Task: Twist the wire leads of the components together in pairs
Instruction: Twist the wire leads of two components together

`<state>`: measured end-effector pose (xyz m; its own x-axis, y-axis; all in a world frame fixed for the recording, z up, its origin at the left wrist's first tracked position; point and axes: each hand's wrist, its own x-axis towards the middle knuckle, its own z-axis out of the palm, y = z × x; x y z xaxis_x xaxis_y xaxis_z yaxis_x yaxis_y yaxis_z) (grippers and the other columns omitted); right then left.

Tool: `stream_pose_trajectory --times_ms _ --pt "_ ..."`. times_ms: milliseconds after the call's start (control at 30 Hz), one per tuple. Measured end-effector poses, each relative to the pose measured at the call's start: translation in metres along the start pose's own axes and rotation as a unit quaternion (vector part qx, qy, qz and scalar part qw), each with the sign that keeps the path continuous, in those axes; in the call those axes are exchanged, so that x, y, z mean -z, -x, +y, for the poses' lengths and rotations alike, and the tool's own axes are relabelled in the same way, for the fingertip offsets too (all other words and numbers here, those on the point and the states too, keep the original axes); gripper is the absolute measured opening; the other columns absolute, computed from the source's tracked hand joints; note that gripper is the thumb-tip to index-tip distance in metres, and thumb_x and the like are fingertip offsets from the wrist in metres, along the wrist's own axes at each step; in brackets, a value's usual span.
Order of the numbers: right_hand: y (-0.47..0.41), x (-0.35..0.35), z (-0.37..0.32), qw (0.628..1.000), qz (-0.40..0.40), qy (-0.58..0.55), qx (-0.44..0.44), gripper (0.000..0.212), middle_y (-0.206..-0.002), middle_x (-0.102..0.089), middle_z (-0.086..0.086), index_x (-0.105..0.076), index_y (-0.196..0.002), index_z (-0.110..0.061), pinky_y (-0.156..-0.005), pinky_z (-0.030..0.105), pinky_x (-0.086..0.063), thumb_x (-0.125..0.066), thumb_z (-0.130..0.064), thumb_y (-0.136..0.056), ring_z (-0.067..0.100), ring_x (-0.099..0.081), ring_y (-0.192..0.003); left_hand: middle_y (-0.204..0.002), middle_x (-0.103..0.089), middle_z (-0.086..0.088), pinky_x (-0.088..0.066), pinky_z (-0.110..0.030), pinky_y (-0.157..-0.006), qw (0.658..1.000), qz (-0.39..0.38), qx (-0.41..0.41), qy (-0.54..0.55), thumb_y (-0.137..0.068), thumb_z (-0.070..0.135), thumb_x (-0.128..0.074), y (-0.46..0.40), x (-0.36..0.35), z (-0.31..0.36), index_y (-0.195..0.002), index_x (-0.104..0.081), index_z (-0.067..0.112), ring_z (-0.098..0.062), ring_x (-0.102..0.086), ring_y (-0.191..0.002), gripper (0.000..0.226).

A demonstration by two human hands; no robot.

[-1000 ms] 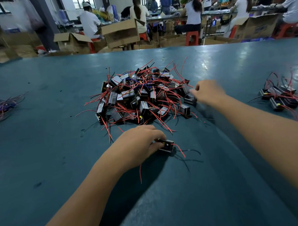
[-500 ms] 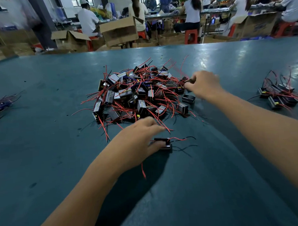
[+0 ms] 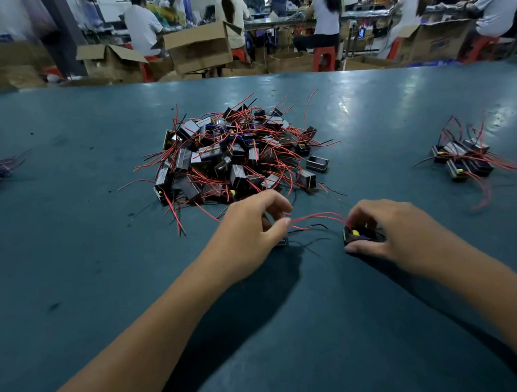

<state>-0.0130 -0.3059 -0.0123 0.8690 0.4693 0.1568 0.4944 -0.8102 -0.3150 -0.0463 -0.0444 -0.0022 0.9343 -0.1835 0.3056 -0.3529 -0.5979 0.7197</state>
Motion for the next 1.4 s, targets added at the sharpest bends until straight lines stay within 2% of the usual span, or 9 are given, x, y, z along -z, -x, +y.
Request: stream_pose_trajectory --times_ms 200,467,567,733,933,1033,1233,1333,1400 --pt "0.003 0.004 0.011 0.998 0.008 -0.01 0.053 0.055 -0.097 -0.059 -0.023 -0.06 -0.109 -0.03 -0.088 0.031 -0.041 -0.055 -0.074 -0.076 0.008 -0.057 -0.094 -0.085 -0.062 0.011 -0.037 -0.011 -0.063 0.994 -0.031 -0.043 -0.091 -0.091 0.011 -0.068 -0.001 0.003 -0.006 -0.091 -0.065 0.022 -0.003 -0.051 -0.066 0.011" --pt "0.001 0.019 0.029 0.976 0.214 -0.032 0.022 0.022 -0.087 -0.067 -0.007 -0.066 -0.1 -0.017 -0.077 0.036 -0.05 -0.047 -0.027 -0.095 0.018 -0.064 -0.083 -0.09 -0.056 0.013 -0.037 -0.012 -0.066 0.988 -0.036 -0.039 -0.146 -0.093 0.017 -0.067 -0.006 0.011 -0.015 -0.101 -0.066 0.022 0.002 -0.049 -0.074 0.009" --pt "0.003 0.025 0.043 0.982 0.179 -0.062 0.007 0.016 -0.085 -0.068 -0.012 -0.065 -0.1 -0.023 -0.074 0.026 -0.05 -0.05 -0.017 -0.1 0.01 -0.066 -0.079 -0.089 -0.053 0.015 -0.034 -0.007 -0.066 0.985 -0.06 -0.04 -0.16 -0.093 0.018 -0.069 -0.007 0.011 -0.017 -0.1 -0.069 0.019 0.014 -0.046 -0.078 0.007" --pt "0.004 0.032 0.053 0.997 0.029 -0.061 0.039 0.046 -0.096 -0.066 -0.019 -0.057 -0.111 -0.043 -0.074 0.027 -0.052 -0.059 0.0 -0.093 0.004 -0.062 -0.087 -0.089 -0.052 0.014 -0.033 -0.005 -0.068 0.98 -0.08 -0.054 -0.172 -0.092 0.017 -0.07 -0.007 0.01 -0.018 -0.099 -0.072 0.02 0.018 -0.045 -0.078 0.008" --pt "0.01 0.043 0.049 0.984 -0.131 -0.115 0.047 0.064 -0.103 -0.066 -0.018 -0.051 -0.127 -0.055 -0.083 0.024 -0.05 -0.078 -0.062 -0.069 0.011 -0.062 -0.091 -0.097 -0.055 0.01 -0.031 -0.006 -0.067 0.979 -0.093 -0.05 -0.173 -0.093 0.02 -0.068 -0.007 0.01 -0.021 -0.101 -0.072 0.022 0.018 -0.045 -0.078 0.009" --pt "0.009 0.029 0.039 0.987 -0.099 -0.023 0.128 0.067 -0.107 -0.053 -0.026 -0.049 -0.131 -0.054 -0.092 0.01 -0.035 -0.069 -0.073 -0.071 0.0 -0.051 -0.107 -0.098 -0.055 0.011 -0.032 -0.007 -0.067 0.979 -0.097 -0.048 -0.173 -0.094 0.023 -0.067 -0.008 0.01 -0.022 -0.102 -0.07 0.024 0.019 -0.044 -0.079 0.008" --pt "0.013 0.041 0.031 0.986 -0.078 -0.032 0.145 0.045 -0.098 -0.057 -0.02 -0.059 -0.122 -0.053 -0.087 0.017 -0.039 -0.074 -0.036 -0.083 0.003 -0.054 -0.098 -0.097 -0.054 0.014 -0.034 -0.005 -0.069 0.978 -0.099 -0.049 -0.176 -0.094 0.026 -0.068 -0.009 0.01 -0.025 -0.101 -0.069 0.025 0.018 -0.045 -0.082 0.007" --pt "0.012 0.038 0.023 0.984 -0.063 -0.015 0.167 0.029 -0.105 -0.056 -0.017 -0.071 -0.111 -0.043 -0.09 0.012 -0.036 -0.068 -0.04 -0.082 0.003 -0.052 -0.101 -0.096 -0.053 0.015 -0.034 -0.004 -0.069 0.978 -0.101 -0.047 -0.174 -0.094 0.027 -0.067 -0.009 0.01 -0.025 -0.1 -0.068 0.028 0.017 -0.045 -0.083 0.005" --pt "0.011 0.033 0.016 0.981 -0.03 0.014 0.191 0.02 -0.106 -0.06 -0.009 -0.077 -0.093 -0.031 -0.09 0.024 -0.043 -0.063 -0.042 -0.084 0.009 -0.055 -0.099 -0.096 -0.053 0.016 -0.034 -0.003 -0.07 0.979 -0.099 -0.048 -0.173 -0.094 0.028 -0.067 -0.009 0.01 -0.025 -0.099 -0.067 0.029 0.017 -0.046 -0.084 0.005"
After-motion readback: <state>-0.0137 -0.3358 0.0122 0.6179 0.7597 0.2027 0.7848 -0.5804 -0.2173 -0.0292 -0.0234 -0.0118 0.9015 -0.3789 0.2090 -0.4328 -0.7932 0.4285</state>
